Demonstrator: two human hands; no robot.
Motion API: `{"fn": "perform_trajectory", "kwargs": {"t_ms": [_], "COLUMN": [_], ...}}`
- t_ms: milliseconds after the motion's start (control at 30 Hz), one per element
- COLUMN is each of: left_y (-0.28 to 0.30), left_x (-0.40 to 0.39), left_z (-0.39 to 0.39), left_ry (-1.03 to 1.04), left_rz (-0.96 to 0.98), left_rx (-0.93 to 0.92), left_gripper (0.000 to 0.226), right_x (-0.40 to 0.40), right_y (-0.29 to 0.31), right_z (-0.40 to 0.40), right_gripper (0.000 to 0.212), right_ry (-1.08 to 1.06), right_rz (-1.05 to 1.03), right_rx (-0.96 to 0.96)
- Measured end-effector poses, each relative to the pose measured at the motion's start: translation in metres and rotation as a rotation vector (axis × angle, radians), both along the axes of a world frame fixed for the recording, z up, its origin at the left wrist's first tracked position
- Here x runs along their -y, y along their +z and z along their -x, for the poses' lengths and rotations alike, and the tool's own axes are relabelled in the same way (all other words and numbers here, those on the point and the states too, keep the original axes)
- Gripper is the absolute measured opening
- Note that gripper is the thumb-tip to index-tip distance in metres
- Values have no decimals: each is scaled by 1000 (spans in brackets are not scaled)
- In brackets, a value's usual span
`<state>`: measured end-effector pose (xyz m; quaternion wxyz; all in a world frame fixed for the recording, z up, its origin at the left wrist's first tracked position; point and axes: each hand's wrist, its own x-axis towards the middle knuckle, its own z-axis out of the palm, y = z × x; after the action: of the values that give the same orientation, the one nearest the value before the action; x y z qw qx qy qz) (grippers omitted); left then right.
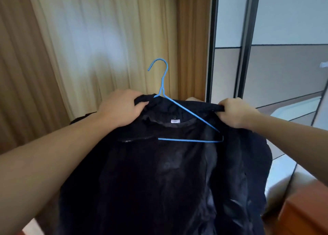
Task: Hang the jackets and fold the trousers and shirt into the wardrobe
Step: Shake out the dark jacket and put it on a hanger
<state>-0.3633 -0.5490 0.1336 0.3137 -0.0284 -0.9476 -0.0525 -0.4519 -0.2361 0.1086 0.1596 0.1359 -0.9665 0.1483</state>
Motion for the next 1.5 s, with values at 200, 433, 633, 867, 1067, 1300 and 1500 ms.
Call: {"fn": "perform_trajectory", "kwargs": {"t_ms": [200,433,633,867,1067,1300,1500], "left_y": [-3,-22,-30,-31,-27,-25,-18], "left_x": [-17,-59,-63,-57,-53,-42,-37], "left_z": [2,6,4,0,-7,-15,-21], "left_ry": [-82,-144,-261,-275,-237,-272,-320], "left_rz": [-254,-290,-310,-329,-358,-425,-455], "left_rx": [16,1,-47,-129,-163,-168,-145], "left_gripper": [24,37,19,15,21,31,24], "right_x": [4,33,44,34,29,41,77], "right_y": [9,20,20,14,2,17,46], "right_z": [-13,-33,-48,-51,-55,-64,-73], "right_gripper": [27,5,18,24,40,47,30], "right_ry": [-125,-54,72,82,134,389,497], "right_rz": [-463,-405,-164,-322,-117,226,471], "right_rx": [-121,-163,-200,-373,-191,-48,45]}}
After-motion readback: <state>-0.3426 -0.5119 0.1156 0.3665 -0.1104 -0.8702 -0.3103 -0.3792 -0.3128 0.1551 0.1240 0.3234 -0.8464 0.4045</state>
